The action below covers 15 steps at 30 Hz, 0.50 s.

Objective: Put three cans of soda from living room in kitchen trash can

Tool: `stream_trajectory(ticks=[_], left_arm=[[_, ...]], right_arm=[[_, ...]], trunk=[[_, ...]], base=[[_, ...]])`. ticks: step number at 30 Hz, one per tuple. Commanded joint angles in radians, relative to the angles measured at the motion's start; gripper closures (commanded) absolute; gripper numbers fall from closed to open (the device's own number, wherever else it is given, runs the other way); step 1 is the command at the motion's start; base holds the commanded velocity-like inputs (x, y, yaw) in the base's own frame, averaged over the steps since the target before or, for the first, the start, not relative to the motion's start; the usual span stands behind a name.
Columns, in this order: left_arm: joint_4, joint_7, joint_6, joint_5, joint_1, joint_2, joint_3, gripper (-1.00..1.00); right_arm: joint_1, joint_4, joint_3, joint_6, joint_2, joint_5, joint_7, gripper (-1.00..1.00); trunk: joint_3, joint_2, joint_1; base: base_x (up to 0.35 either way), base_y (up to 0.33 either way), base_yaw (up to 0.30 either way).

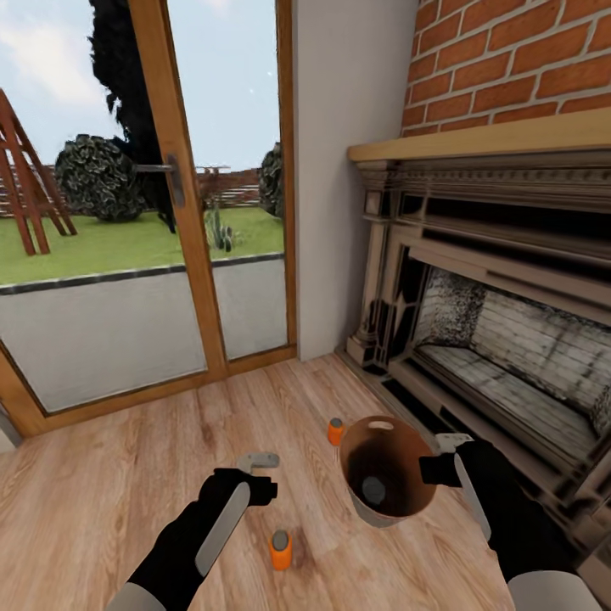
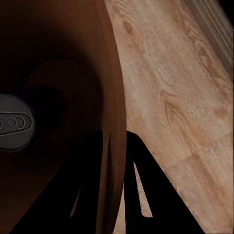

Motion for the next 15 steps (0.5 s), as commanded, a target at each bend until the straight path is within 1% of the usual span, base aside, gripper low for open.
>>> stream_trajectory(ticks=[1,4,8,12,15], left_arm=[[0.008,0.0,-0.004,0.0,0.0,0.0,0.0,-1.0],[0.045,0.0,-0.02,0.001,-0.001,-0.003,0.0,-1.0],[0.075,0.0,-0.03,0.001,-0.002,-0.006,0.0,-1.0],[0.123,0.0,-0.051,0.001,-0.014,-0.007,0.0,-1.0],[0.162,0.0,-0.073,0.001,-0.024,-0.009,0.0,-1.0]], right_arm=[[0.0,0.007,-0.011,0.0,0.0,-0.012,0.005,1.0],[0.002,0.032,-0.036,0.0,0.0,-0.011,0.005,1.0],[0.003,0.058,-0.049,0.0,-0.007,-0.01,0.005,1.0],[0.004,0.116,-0.056,-0.054,-0.016,-0.009,0.002,1.0],[0.004,0.141,-0.058,-0.069,-0.024,-0.008,0.001,1.0]], trunk=[[0.0,0.0,0.0],[0.0,0.0,0.0],[0.0,0.0,0.0],[0.0,0.0,0.0],[0.0,0.0,0.0]], base=[[0.136,0.0,0.0],[0.136,0.0,0.0],[0.122,0.0,0.0],[0.107,0.0,0.0],[0.094,0.0,0.0]])
